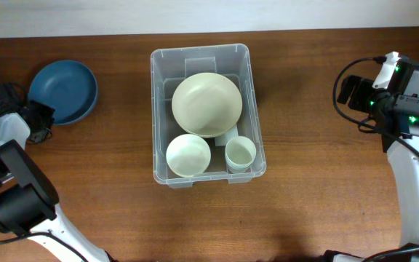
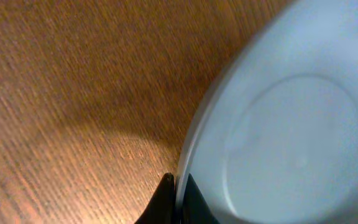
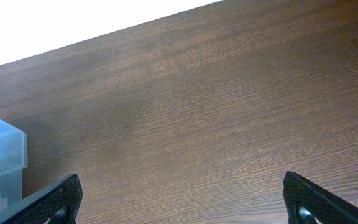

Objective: Pack container
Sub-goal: 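Lift the blue plate and carry it over the bin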

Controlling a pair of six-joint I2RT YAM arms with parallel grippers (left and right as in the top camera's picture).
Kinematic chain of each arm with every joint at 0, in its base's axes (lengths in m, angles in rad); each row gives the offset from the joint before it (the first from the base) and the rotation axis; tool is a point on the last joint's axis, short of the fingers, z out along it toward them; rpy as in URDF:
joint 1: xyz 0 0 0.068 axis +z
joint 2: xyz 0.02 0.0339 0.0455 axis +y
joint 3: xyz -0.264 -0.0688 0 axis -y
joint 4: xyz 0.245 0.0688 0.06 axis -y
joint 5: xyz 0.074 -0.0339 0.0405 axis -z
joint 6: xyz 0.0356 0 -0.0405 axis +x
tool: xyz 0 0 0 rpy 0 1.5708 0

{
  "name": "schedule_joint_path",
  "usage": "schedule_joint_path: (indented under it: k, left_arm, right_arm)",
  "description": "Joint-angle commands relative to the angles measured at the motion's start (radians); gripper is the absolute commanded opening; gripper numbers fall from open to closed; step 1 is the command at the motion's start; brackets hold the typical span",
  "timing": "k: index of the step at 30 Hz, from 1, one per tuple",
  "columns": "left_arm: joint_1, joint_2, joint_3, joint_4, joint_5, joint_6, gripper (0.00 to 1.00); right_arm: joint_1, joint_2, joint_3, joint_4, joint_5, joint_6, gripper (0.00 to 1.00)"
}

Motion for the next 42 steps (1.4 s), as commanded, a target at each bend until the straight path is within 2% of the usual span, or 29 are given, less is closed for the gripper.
schedule_joint_path:
  k: [1,7,13,17,24,33,42]
  left_arm:
    - [0.002,-0.061,0.077,-0.016,0.011,0.005,0.01]
    - [-0.008,-0.194,0.11,-0.049,0.02,0.032,0.01]
    - [-0.067,-0.36,0.11,-0.079,0.14,0.074,0.01]
    - [-0.145,-0.42,0.11,-0.132,0.184,0.091,0.01]
    - [-0.353,-0.441,0.11,-0.242,0.179,0.19,0.01]
    - [-0.62,-0.439,0.103,-0.359,0.025,0.228,0.02]
    - [-0.812,-0.381,0.097,-0.34,-0.117,0.223,0.01]
  right_arm:
    - [-0.004,-0.011,0.011,0.003,0.002,0.008,0.99]
    - [-0.003,-0.011,0.011,0.003,0.002,0.008,0.99]
    - [-0.003,-0.011,0.011,0.003,0.002,0.008,0.99]
    - [-0.003,-0.011,0.011,0.003,0.002,0.008,0.99]
    - [-0.003,-0.011,0.011,0.003,0.002,0.008,0.99]
    - [-0.003,-0.011,0.011,0.003,0.002,0.008,0.99]
    - [-0.003,-0.011,0.011,0.003,0.002,0.008,0.99]
